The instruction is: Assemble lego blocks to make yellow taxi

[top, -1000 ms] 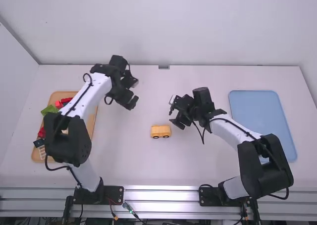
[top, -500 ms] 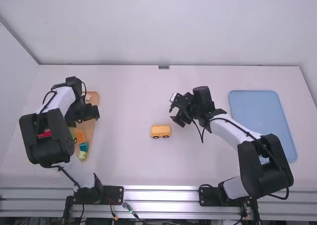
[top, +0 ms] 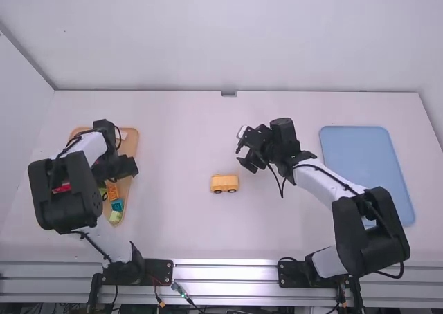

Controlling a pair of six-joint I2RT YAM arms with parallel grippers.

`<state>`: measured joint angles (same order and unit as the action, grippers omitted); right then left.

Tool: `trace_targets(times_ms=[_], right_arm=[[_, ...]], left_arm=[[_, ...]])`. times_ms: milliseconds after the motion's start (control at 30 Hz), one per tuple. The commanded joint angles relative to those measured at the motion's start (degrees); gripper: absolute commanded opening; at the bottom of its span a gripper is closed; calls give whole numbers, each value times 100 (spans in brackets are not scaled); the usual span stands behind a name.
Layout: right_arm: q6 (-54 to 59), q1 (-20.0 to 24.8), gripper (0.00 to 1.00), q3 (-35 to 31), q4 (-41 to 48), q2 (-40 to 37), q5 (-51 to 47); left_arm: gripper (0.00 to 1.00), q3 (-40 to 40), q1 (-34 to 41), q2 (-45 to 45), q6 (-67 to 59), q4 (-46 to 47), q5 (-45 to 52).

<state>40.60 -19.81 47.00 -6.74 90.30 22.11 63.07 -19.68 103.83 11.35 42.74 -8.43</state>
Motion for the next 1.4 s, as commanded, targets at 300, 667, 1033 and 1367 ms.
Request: trace_targets(times_ms=[300, 667, 1033, 1367], right_arm=[[-35, -4, 99, 184, -17, -42, 7], [-142, -4, 99, 184, -111, -42, 11], [-330, -4, 99, 184, -208, -42, 11], [-337, -4, 99, 184, -186, -42, 11]], left_arm=[[91, -1235, -33, -1410, -190, -841, 94], [70, -1683, -992, -1550, -494, -1215, 785], [60, -1687, -1158, -1478, -732, -1241, 1078], [59, -1897, -1180, -1478, -748, -1541, 1036]])
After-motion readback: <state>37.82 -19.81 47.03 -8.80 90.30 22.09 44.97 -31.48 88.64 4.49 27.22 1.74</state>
